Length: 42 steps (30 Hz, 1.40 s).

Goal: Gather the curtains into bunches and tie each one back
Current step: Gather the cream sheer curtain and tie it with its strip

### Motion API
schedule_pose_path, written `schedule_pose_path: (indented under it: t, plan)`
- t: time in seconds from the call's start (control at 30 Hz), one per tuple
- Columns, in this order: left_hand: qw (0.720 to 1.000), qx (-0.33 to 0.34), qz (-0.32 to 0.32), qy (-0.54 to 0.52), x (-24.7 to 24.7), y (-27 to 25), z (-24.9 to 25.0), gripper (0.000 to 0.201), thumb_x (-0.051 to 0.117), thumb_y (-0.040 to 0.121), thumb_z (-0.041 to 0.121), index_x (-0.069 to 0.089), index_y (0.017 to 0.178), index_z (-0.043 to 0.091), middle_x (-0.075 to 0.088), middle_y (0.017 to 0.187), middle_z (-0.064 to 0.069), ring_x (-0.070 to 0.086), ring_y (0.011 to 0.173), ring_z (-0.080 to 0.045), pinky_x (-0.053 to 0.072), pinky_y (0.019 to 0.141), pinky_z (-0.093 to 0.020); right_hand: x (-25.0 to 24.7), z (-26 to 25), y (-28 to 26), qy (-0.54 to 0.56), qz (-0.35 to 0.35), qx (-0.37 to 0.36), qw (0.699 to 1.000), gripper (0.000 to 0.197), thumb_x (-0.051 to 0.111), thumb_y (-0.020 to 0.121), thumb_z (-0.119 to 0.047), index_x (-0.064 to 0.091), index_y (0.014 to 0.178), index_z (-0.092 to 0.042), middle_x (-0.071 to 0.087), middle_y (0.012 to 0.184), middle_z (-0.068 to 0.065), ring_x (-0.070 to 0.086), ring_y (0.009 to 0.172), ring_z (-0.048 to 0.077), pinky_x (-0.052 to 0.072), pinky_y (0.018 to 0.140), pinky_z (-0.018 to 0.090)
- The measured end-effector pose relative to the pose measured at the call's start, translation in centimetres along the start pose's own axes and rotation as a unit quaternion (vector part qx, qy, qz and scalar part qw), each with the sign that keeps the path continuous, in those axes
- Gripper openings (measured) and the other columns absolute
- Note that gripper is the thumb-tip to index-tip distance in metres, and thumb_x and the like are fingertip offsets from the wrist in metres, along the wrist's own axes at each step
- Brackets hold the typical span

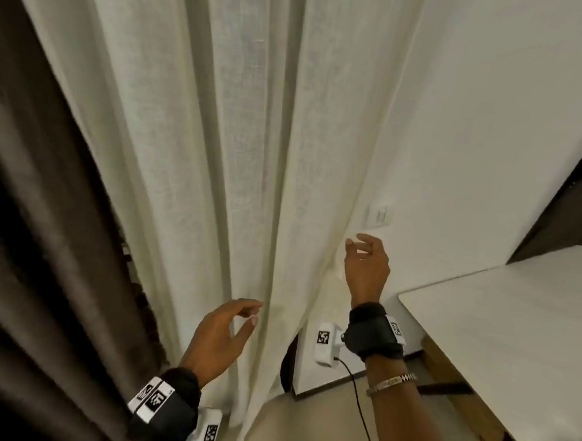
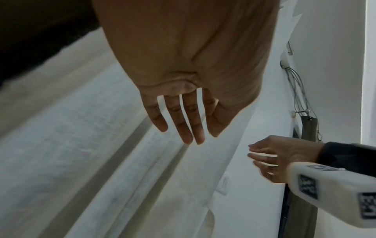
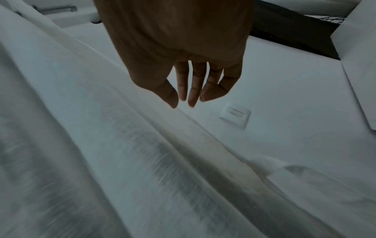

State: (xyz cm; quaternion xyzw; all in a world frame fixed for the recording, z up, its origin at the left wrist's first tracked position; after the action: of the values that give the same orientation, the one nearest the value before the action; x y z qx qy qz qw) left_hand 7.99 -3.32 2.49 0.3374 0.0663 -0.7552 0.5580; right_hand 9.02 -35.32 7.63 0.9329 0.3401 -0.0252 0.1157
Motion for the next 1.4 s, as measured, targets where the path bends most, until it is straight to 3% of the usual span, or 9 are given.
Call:
schedule_pose_path:
  t: [0.23,0.37,0.47,0.6,0.73,0.93,1.2,1.3,1.4]
  plan:
    - [0.99,0.023,0.113,0.079,1.4,5.8,6.7,0.062,0.072,0.091,0.061,0.049,0.145,0.042,0.064,0.122,0.027,0.065,0.105,0.004,0.056,0.086,-0.024,4.8,-0.1,7.6,0.009,-0.141,-0.006,0.99,0.104,0.082,0.093,-0.038,0.013,0.169,-0.025,0.057,0.146,0.003,0.049,0.137,0.021,0.041,0.113,0.036]
    - [0.958,0.052,0.213,0.186,1.1,8.0,10.7,0.079,0.065,0.081,0.083,0.056,0.137,0.027,0.067,0.112,0.016,0.068,0.087,-0.003,0.053,0.065,-0.023,4.0,-0.5,6.9,-0.023,-0.139,-0.049,0.989,0.04,0.072,0.1,-0.044,0.065,0.133,-0.023,0.072,0.108,-0.001,0.067,0.103,0.018,0.05,0.096,0.032]
    - [0.944,0.068,0.259,0.194,1.5,9.6,12.2,0.085,0.061,0.08,0.087,0.059,0.134,0.022,0.067,0.109,0.012,0.067,0.085,-0.004,0.053,0.062,-0.023,1.4,-0.5,4.7,-0.033,-0.08,-0.087,0.992,0.027,0.064,0.104,-0.047,0.066,0.09,-0.023,0.071,0.092,-0.003,0.065,0.089,0.019,0.045,0.081,0.028]
    - [0.953,0.029,0.23,0.193,3.5,11.5,12.0,0.057,0.064,0.089,0.072,0.051,0.128,0.033,0.066,0.093,0.02,0.065,0.076,0.0,0.059,0.062,-0.028,1.8,-1.6,1.6,-0.001,-0.134,-0.08,0.988,0.028,0.049,0.111,-0.043,0.069,0.117,-0.024,0.069,0.111,-0.004,0.067,0.105,0.016,0.045,0.082,0.019]
    - [0.964,0.062,0.201,0.161,4.9,11.5,11.1,0.022,0.061,0.101,0.038,0.049,0.119,0.034,0.064,0.084,0.017,0.065,0.074,-0.003,0.061,0.064,-0.034,3.2,-4.2,-0.6,0.121,-0.232,-0.047,0.964,0.026,0.046,0.107,-0.053,0.053,0.132,-0.053,0.056,0.126,-0.038,0.053,0.11,-0.03,0.04,0.082,-0.007]
    - [0.973,0.153,0.143,0.096,6.1,8.8,11.3,0.016,0.07,0.099,0.029,0.07,0.115,0.026,0.073,0.103,0.014,0.067,0.093,-0.002,0.059,0.08,-0.03,3.9,-5.5,-1.7,0.108,-0.239,-0.111,0.958,0.041,0.073,0.1,-0.034,0.061,0.139,-0.03,0.076,0.111,-0.018,0.074,0.096,-0.005,0.059,0.075,0.014]
    - [0.87,0.014,0.485,0.091,-6.4,5.4,7.9,0.063,0.091,0.083,0.024,0.059,0.135,0.008,0.052,0.137,-0.006,0.057,0.122,-0.024,0.055,0.094,-0.033,4.9,-4.7,0.5,0.126,-0.156,-0.079,0.976,0.022,0.079,0.097,-0.023,0.067,0.113,-0.03,0.069,0.1,-0.022,0.067,0.093,-0.006,0.052,0.074,0.006]
    - [0.903,-0.016,0.43,0.004,-6.5,7.0,6.7,0.084,0.089,0.086,0.034,0.038,0.152,0.022,0.054,0.135,0.008,0.06,0.117,-0.012,0.052,0.094,-0.024,4.5,-4.6,0.9,0.14,-0.096,-0.065,0.983,0.024,0.08,0.096,-0.021,0.065,0.114,-0.028,0.069,0.101,-0.018,0.069,0.094,0.002,0.054,0.094,0.027]
    - [0.924,0.006,0.383,0.009,-5.6,7.6,6.2,0.053,0.079,0.095,0.026,0.05,0.139,0.033,0.068,0.113,0.017,0.07,0.097,-0.007,0.058,0.081,-0.022,4.4,-5.6,-0.2,0.155,-0.077,-0.08,0.982,0.02,0.078,0.098,-0.025,0.063,0.105,-0.036,0.067,0.099,-0.021,0.068,0.091,-0.011,0.05,0.092,0.01]
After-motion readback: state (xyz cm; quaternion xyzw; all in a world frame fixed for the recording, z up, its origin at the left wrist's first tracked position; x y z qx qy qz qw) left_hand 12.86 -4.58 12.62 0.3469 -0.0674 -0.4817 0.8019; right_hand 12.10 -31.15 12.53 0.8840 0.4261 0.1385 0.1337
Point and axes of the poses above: each hand's wrist, its own y-axis towards the middle knuckle, its own x-axis out of the palm, z = x × y, the point moved 9 cm from there along y, towards the middle knuckle
